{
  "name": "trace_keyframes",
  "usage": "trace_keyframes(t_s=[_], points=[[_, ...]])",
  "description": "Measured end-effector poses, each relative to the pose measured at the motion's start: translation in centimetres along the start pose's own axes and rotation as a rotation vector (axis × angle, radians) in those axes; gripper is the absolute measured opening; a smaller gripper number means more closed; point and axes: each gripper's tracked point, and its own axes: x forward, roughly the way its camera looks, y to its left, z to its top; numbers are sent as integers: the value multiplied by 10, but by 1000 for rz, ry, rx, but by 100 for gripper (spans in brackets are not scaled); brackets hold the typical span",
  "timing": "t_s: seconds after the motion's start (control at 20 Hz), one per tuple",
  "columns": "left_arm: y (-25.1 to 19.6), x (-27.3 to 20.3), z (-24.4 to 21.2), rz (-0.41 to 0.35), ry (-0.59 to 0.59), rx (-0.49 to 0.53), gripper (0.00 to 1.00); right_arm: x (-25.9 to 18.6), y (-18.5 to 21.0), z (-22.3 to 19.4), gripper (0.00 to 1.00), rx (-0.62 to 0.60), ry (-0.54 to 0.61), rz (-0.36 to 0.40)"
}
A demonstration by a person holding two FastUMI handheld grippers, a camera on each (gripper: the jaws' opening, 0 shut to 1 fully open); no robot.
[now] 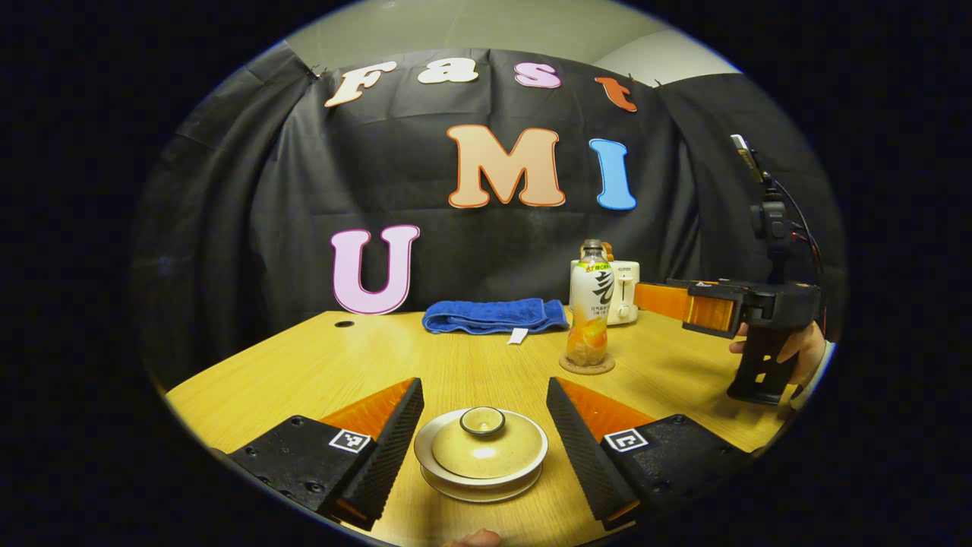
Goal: Open the teacup lid with one hand, grasp the water bottle and pour water into the teacup with the other hand; after pouring, place the water bottle on the coaster and then close the teacup lid.
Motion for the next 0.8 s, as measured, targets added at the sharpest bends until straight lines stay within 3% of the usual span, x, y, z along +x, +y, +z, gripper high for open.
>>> trace_keyframes(t_s=[0.3, 0.8], points=[[3, -10, 15, 67, -90, 20, 96, -47, -14, -17, 94, 5, 11, -75], [1, -13, 3, 96, -84, 14, 96, -94, -11, -44, 96, -40, 14, -134]])
